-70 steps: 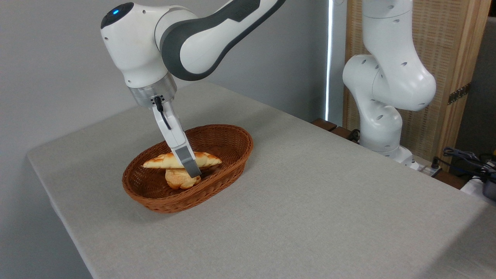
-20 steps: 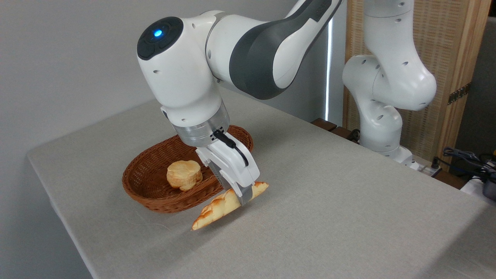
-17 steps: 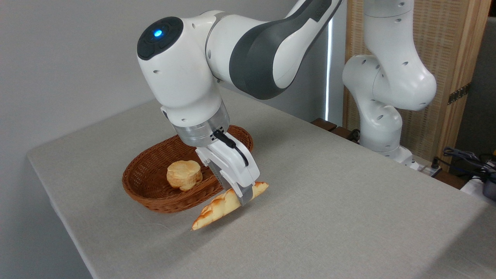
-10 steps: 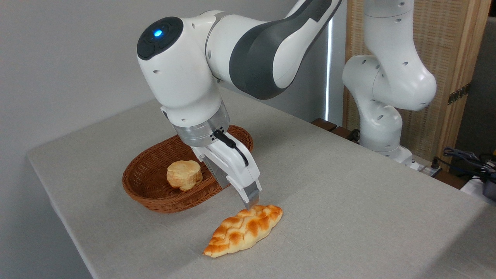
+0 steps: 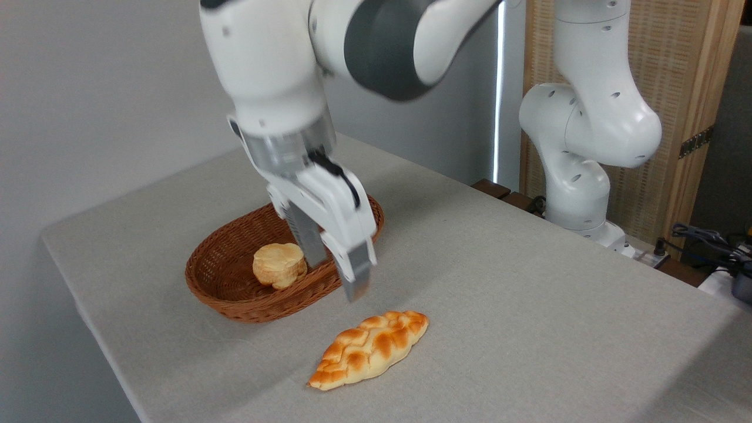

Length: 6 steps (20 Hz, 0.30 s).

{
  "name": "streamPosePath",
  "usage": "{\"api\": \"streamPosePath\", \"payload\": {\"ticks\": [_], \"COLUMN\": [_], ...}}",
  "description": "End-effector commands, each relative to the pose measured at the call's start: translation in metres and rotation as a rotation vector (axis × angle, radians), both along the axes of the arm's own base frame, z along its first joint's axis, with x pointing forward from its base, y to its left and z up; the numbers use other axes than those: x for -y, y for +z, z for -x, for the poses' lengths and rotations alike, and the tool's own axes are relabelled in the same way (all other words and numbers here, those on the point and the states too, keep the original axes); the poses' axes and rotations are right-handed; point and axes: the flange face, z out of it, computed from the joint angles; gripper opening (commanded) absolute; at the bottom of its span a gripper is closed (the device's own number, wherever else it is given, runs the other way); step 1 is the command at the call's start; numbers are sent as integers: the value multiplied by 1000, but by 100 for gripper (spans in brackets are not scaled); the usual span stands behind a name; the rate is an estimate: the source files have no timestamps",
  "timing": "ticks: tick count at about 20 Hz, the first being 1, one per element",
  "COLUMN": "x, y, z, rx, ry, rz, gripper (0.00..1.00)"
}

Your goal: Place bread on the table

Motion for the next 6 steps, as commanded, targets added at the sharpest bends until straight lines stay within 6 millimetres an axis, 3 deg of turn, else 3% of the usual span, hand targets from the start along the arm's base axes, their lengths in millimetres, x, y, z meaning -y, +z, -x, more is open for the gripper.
{"api": "streamPosePath", "payload": {"ticks": [1, 3, 6], "x": [5, 6, 5], "y": [52, 67, 71], "z": [3, 9, 11], "rx": [128, 157, 164], "ry": [-8, -9, -7], "rz": [-14, -15, -13], "gripper": [100, 100, 100]}}
